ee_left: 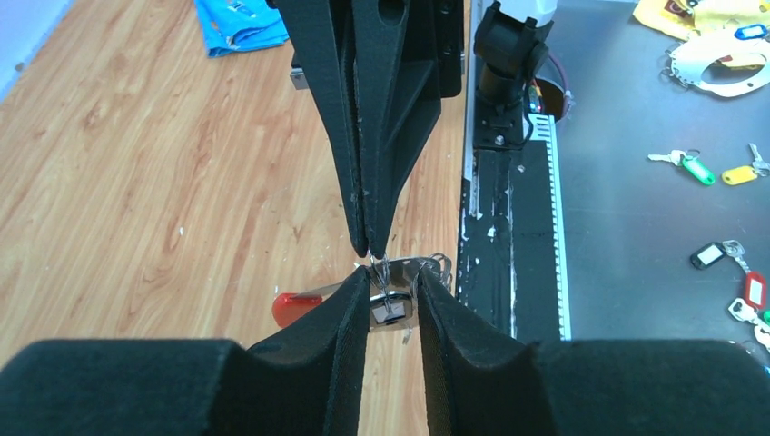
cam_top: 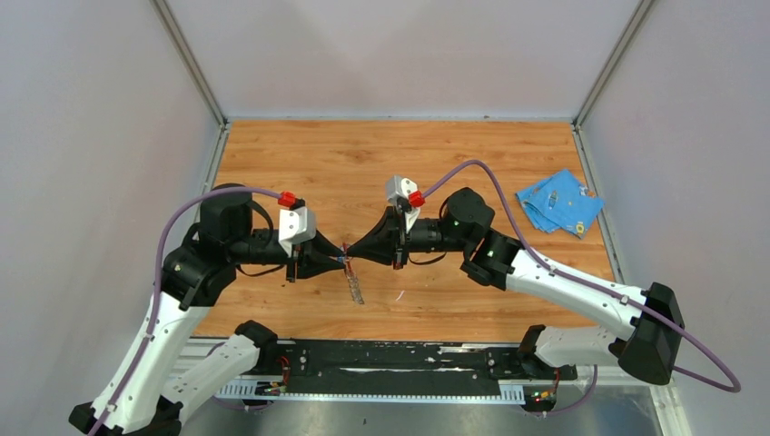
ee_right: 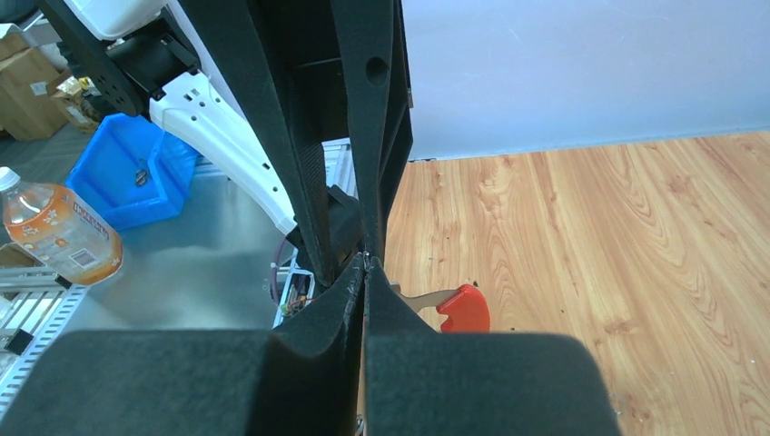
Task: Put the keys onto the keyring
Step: Adjust the key on the keyring.
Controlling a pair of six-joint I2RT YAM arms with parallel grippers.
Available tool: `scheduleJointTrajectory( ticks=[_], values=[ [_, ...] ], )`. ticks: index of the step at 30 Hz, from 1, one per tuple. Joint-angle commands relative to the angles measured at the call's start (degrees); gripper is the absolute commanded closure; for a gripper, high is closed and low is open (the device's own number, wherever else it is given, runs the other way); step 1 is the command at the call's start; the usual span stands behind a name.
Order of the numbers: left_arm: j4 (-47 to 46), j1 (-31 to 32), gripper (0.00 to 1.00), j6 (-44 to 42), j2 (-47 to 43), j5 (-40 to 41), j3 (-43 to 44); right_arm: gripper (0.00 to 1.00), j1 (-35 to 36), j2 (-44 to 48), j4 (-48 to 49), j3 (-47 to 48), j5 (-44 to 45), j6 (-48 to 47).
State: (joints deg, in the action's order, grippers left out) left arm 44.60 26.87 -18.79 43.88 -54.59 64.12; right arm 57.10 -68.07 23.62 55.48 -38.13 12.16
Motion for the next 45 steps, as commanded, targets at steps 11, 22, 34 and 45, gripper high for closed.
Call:
scheduleJointTrajectory(
  ticks=[11,22,34,45],
  values=[
    [-0.42,0.29,0.81,1.62,1.28,1.45,0.10,1.00,-0.51,1.02,3.54,-0.36,-1.77,0.38],
    [-0.58,0.29,1.00,1.87,0.42,4.76,-0.57,1.00,-0.21,1.04,-0.47,0.59,-2.99,-0.87],
    [6.20,0.29,1.00,-8.27,2.27,8.80,3.24,0.86,-0.95,0.65,-17.52,7.49,-1.96,-7.83],
    [14.64,3.75,1.00,-19.60,6.55,17.70,8.26,0.61,-1.47,-8.45,-49.94,25.55,3.04,-27.64]
  ],
)
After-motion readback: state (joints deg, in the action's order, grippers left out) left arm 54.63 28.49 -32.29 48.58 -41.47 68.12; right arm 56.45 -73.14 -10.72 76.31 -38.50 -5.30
